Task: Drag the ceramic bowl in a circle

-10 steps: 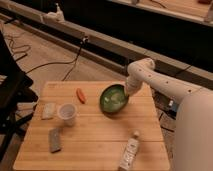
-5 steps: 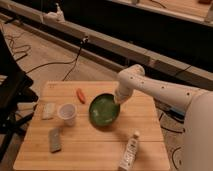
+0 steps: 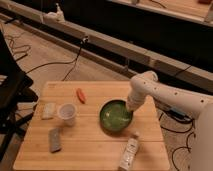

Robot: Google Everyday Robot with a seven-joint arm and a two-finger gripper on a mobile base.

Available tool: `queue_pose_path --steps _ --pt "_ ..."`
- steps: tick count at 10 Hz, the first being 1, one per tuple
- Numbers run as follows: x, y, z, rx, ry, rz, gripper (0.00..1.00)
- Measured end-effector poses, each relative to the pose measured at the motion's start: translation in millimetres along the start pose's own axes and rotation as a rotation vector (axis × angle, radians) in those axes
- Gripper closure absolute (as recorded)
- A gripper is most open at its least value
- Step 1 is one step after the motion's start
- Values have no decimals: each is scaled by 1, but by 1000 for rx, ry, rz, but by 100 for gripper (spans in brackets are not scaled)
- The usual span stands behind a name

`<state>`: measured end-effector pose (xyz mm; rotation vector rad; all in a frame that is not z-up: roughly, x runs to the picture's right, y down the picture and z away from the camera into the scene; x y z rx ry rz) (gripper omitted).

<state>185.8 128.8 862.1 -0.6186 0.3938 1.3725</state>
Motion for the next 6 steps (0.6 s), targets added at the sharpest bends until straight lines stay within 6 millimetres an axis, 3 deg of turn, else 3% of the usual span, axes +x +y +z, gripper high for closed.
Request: queue_pose_path --steps 2,3,4,6 --pt "-30 -18 0 10 13 67 100" --pt "-46 -17 -1 10 10 78 100" --pt "-64 -10 -3 6 3 77 100" --pt "-93 28 -3 -20 -2 22 100"
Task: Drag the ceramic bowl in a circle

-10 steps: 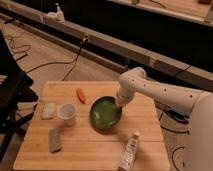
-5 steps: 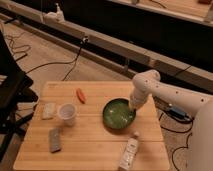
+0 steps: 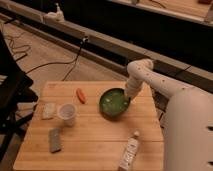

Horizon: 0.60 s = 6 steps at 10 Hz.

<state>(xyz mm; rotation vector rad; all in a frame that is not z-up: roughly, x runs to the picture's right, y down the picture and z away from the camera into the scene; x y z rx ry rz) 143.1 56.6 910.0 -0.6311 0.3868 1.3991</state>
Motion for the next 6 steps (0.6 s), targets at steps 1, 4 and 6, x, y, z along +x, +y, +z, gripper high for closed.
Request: queue_pose_path --steps 1,4,6 --pt "-3 19 2 -16 3 -38 100" --pt "20 53 7 -46 38 -168 100" --pt "58 37 14 -25 84 -225 100"
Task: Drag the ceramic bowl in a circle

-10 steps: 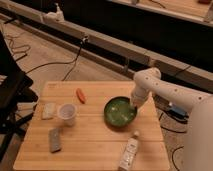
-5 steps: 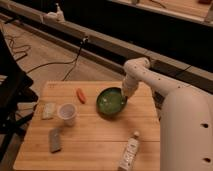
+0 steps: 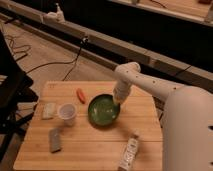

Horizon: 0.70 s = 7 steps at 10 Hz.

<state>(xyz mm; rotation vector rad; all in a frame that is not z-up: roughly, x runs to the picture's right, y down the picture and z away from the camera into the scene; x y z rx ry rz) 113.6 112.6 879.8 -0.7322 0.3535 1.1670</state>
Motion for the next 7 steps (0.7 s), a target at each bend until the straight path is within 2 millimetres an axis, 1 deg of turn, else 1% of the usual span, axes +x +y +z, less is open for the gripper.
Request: queue_pose_path --steps 1,2,3,4,5,6,7 --pt "14 -14 2 19 12 5 100" --pt "28 -35 3 45 26 28 100" --pt "39 -64 1 82 33 77 100" --pt "43 -96 -3 116 31 144 100" --pt "39 -111 -7 128 21 180 100" --pt "24 -116 -10 120 0 209 100" --pt "6 -115 -13 109 -20 222 100"
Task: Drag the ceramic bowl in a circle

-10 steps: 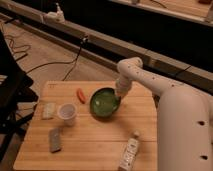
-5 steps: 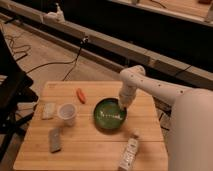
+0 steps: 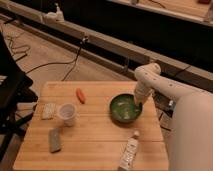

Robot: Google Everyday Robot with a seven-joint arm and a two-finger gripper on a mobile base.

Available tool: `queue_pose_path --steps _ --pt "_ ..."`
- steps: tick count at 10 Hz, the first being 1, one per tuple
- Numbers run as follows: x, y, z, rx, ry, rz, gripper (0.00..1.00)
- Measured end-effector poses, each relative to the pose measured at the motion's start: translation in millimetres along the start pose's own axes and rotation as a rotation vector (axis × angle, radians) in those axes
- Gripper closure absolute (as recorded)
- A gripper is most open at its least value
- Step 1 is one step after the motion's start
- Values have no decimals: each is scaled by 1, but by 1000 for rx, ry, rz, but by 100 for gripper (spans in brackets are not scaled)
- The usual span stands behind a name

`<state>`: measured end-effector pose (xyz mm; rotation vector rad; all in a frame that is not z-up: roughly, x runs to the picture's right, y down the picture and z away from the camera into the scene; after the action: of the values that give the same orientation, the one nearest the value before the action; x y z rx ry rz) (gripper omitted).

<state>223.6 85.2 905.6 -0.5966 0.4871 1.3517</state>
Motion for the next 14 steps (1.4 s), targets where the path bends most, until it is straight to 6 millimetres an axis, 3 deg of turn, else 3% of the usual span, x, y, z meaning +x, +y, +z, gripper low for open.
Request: queue_pose_path --steps 1,4,6,8,9,11,14 --pt "-15 6 -3 -8 -16 5 100" --pt "-46 52 -9 -69 -46 -52 100" --pt "-42 86 -8 -105 -45 -130 100" --pt "-16 99 -2 -125 -23 -196 100" --pt "-2 99 0 -133 -14 -209 100" --pt "32 80 6 -142 5 -198 100" --pt "47 19 9 -91 4 -88 100"
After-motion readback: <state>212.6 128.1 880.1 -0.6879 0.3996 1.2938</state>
